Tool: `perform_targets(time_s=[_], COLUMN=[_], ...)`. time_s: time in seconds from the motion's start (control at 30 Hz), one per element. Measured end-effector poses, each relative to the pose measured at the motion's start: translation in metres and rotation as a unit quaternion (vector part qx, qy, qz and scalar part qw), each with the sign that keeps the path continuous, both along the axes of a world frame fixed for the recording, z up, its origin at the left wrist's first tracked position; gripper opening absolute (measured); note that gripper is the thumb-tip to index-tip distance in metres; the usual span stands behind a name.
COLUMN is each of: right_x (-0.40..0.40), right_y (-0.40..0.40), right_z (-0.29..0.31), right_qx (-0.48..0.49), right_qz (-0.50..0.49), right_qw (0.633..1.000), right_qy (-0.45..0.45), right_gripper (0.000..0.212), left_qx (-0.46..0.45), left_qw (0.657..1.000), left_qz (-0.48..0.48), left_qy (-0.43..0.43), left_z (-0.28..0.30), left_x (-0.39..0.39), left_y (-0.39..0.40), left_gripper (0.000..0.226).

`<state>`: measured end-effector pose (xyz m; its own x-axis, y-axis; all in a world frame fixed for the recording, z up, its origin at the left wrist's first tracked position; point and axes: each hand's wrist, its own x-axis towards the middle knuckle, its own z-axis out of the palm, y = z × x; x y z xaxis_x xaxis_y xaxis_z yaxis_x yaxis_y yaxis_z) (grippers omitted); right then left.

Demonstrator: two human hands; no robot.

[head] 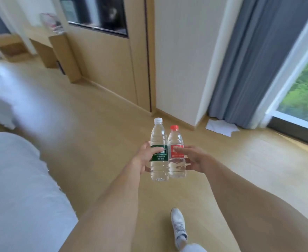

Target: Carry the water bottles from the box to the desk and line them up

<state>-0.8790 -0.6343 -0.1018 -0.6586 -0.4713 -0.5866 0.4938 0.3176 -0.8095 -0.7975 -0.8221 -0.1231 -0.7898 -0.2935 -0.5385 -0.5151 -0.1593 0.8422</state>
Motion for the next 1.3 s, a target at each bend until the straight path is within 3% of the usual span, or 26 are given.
perform_targets(time_s=[0.17, 0.33, 0.63, 0.93, 1.3], right_x=[-0.091, -0.168, -0.227, -0.276, -0.331], right_y=[-0.08, -0.156, -0.29, -0.453, -0.654], right_z=[0.001, 0.007, 0.007, 0.005, 0.014], right_qx=[-0.008, -0.016, -0.015, -0.015, -0.009], right_qz=[0.095, 0.179, 0.283, 0.317, 0.285], right_qw=[0.995, 0.983, 0.959, 0.948, 0.958], right_qy=[-0.012, -0.023, -0.025, 0.008, 0.007], right_gripper=[0.034, 0.038, 0.039, 0.035, 0.039], left_qx=[-0.017, -0.027, -0.019, -0.004, 0.006], left_qw=[0.995, 0.982, 0.961, 0.954, 0.958], left_qz=[0.101, 0.185, 0.276, 0.301, 0.288], left_qy=[-0.021, -0.028, -0.027, 0.004, -0.002], left_z=[0.007, 0.019, 0.021, 0.012, 0.017], left_x=[-0.056, -0.104, -0.137, -0.185, -0.245], left_y=[-0.062, -0.119, -0.22, -0.379, -0.584], left_gripper=[0.044, 0.035, 0.043, 0.059, 0.042])
